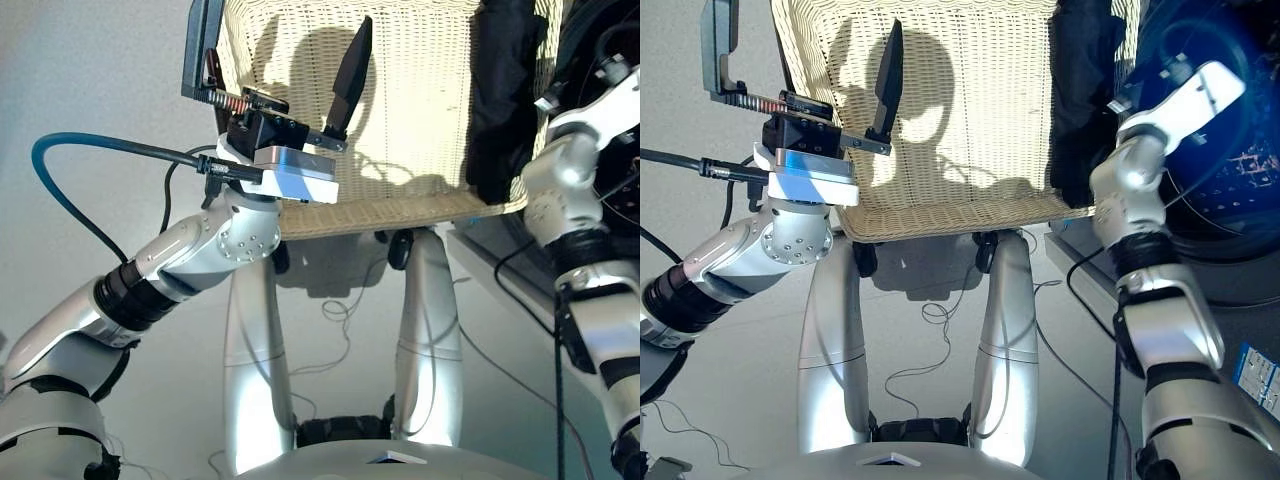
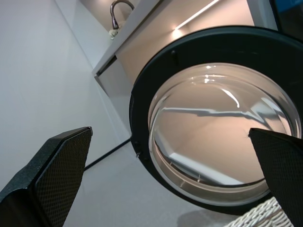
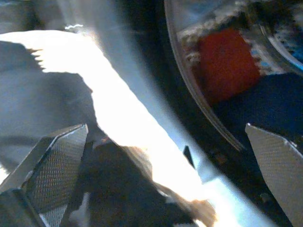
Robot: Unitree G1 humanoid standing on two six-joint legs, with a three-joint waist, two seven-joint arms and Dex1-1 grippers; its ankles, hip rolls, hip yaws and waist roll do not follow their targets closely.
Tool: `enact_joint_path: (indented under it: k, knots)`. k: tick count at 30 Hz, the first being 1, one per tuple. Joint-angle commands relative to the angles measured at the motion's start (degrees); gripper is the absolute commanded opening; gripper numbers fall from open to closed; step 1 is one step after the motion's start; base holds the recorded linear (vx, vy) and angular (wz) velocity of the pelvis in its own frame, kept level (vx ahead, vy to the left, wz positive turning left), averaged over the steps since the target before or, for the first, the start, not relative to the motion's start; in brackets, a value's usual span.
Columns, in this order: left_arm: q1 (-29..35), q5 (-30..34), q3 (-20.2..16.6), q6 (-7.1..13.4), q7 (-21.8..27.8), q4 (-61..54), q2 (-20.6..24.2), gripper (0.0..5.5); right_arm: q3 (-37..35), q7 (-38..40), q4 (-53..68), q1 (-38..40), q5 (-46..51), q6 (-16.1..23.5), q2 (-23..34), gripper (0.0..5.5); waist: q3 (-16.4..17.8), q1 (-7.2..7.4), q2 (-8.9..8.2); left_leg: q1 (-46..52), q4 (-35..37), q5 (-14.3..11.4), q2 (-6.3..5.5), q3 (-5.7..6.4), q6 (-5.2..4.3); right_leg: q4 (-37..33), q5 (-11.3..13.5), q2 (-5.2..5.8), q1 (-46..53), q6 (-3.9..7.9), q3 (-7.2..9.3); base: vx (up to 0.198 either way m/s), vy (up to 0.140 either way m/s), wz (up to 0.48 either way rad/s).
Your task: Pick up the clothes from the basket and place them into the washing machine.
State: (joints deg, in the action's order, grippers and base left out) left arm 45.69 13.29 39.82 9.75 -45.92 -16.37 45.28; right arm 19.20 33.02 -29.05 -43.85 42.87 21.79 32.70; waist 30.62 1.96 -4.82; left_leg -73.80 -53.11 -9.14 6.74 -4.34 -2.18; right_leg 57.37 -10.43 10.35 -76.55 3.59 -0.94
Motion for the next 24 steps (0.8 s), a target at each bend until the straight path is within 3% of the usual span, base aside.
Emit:
enact_joint_path:
  k: [1, 8, 13, 17, 24]
  knots:
    - [-1.27, 2.48, -3.74, 2.13, -1.16, -4.54, -2.06, 5.50, 2.72, -1.17, 8.00, 2.14, -9.77, 1.80, 2.64, 5.50, -0.83, 2.92, 2.88, 4.11, 4.87, 1.20, 0.29, 1.52, -1.77, -6.35, 2.91, -1.71, 2.96, 2.81, -1.35, 0.000, 0.000, 0.000]
    - [-1.25, 4.78, -3.11, 2.54, -0.87, -5.50, -0.17, 5.50, 10.55, -4.98, 16.81, 4.69, -24.89, -3.18, 5.89, 5.50, -0.83, 2.94, 2.94, 4.36, 4.52, 0.97, 0.34, 1.50, -1.52, -5.98, 2.87, -1.96, 3.04, 3.02, -1.73, 0.000, 0.000, 0.000]
    - [-1.42, 4.58, -2.86, 3.05, -0.69, -6.13, 0.81, 5.50, 14.07, -6.93, 15.77, 2.34, -26.98, -5.04, 6.63, 5.50, -0.83, 2.73, 3.01, 4.59, 4.61, 1.00, 0.39, 1.48, -1.54, -6.08, 3.00, -1.84, 3.38, 3.08, -1.64, 0.000, 0.000, 0.000]
    - [-1.91, 3.79, -2.74, 3.48, -0.49, -6.24, 0.79, 5.50, 16.92, -8.86, 10.97, -0.56, -28.60, -7.65, 6.96, 5.50, -0.83, 2.30, 3.04, 4.80, 4.78, 1.13, 0.38, 1.63, -1.59, -6.26, 3.16, -1.78, 3.65, 3.05, -1.54, 0.000, 0.000, 0.000]
    - [-2.24, 1.87, -2.91, 4.87, -1.16, -6.25, -0.48, 5.50, 17.52, -5.33, -5.55, -8.41, -33.00, -11.07, 4.93, 5.50, -0.83, 1.34, 3.68, 4.73, 4.70, 1.19, 0.22, 2.16, -1.67, -6.23, 3.19, -1.67, 3.85, 2.94, -1.29, 0.000, 0.000, 0.000]
